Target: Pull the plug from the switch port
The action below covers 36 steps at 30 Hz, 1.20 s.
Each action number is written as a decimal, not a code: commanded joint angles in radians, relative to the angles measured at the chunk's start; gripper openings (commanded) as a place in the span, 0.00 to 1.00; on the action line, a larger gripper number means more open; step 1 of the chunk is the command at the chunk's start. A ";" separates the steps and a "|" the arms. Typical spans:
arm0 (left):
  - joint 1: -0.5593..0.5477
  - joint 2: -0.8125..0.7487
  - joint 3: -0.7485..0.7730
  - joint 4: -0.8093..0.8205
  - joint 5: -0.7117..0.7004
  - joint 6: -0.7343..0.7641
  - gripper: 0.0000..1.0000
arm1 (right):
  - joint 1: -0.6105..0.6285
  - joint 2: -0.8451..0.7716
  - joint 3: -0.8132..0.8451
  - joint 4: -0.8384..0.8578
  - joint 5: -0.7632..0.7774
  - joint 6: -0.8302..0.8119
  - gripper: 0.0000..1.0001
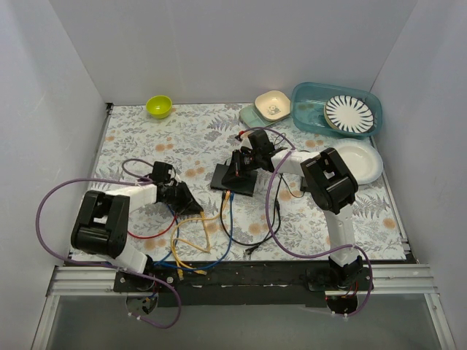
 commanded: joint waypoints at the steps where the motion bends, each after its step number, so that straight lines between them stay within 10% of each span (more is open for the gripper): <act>1: 0.078 -0.070 0.033 -0.243 -0.320 -0.026 0.33 | -0.007 0.043 -0.051 -0.102 0.119 -0.052 0.13; 5: 0.111 -0.162 0.050 -0.232 -0.363 -0.059 0.64 | -0.007 0.032 -0.054 -0.108 0.123 -0.059 0.13; 11: 0.097 -0.299 0.008 0.026 -0.189 -0.109 0.85 | -0.007 0.023 -0.066 -0.111 0.127 -0.066 0.13; 23: -0.171 0.023 0.056 0.343 -0.068 -0.181 0.52 | -0.009 0.024 -0.046 -0.149 0.147 -0.083 0.13; 36: -0.176 0.142 0.073 0.395 -0.206 -0.211 0.41 | -0.013 0.023 -0.055 -0.162 0.155 -0.087 0.12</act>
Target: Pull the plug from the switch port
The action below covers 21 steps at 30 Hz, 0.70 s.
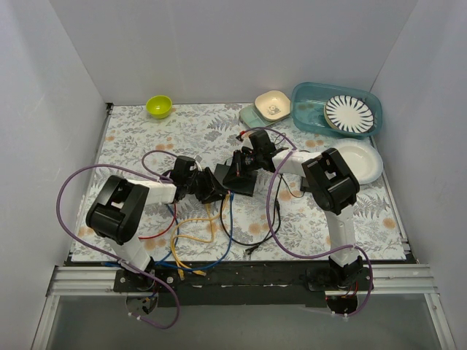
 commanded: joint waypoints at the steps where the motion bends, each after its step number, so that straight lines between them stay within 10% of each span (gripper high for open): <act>1: 0.000 0.012 0.008 -0.012 -0.128 0.002 0.41 | -0.009 0.037 -0.043 -0.153 0.145 -0.067 0.12; 21: 0.000 0.054 -0.054 0.085 -0.111 0.025 0.36 | -0.018 0.039 -0.054 -0.141 0.136 -0.064 0.12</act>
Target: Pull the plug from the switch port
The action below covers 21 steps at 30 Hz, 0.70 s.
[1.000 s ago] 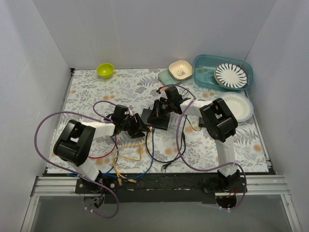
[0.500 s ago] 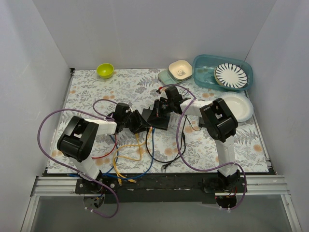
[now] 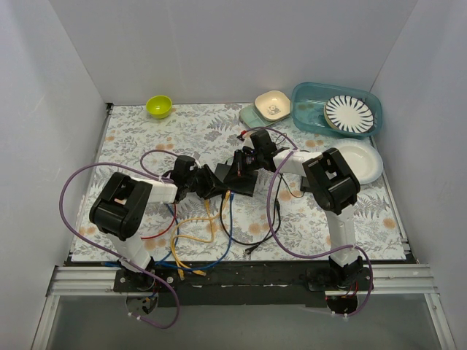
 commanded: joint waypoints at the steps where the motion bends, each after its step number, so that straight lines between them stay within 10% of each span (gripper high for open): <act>1: -0.001 0.006 -0.066 -0.020 -0.038 0.063 0.38 | -0.008 0.041 -0.047 -0.144 0.137 -0.065 0.12; 21: 0.000 0.049 -0.074 -0.043 -0.047 0.081 0.20 | -0.013 0.047 -0.044 -0.141 0.128 -0.068 0.12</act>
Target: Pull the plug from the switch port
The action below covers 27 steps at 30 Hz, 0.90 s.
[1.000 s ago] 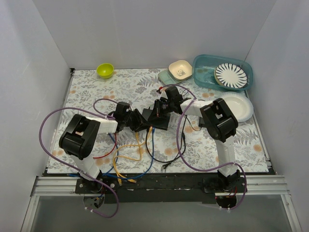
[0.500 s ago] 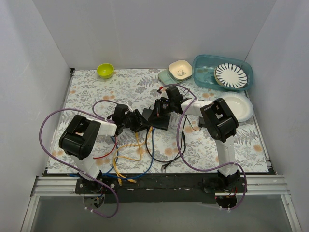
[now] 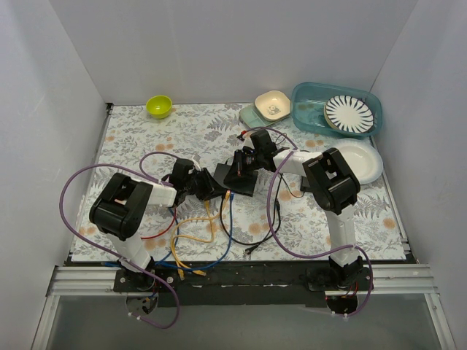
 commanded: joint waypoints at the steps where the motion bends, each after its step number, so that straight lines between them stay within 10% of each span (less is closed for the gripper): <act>1: 0.000 0.055 -0.011 -0.133 -0.063 0.032 0.17 | -0.012 0.046 -0.044 -0.140 0.129 -0.067 0.12; 4: 0.000 0.067 0.000 -0.131 -0.051 0.037 0.00 | -0.012 0.046 -0.047 -0.141 0.129 -0.067 0.12; 21: 0.000 0.001 -0.134 -0.165 0.152 0.089 0.00 | -0.018 0.062 -0.030 -0.133 0.118 -0.058 0.12; 27: 0.018 -0.268 -0.160 -0.396 -0.038 0.095 0.00 | -0.018 0.059 -0.027 -0.129 0.118 -0.053 0.12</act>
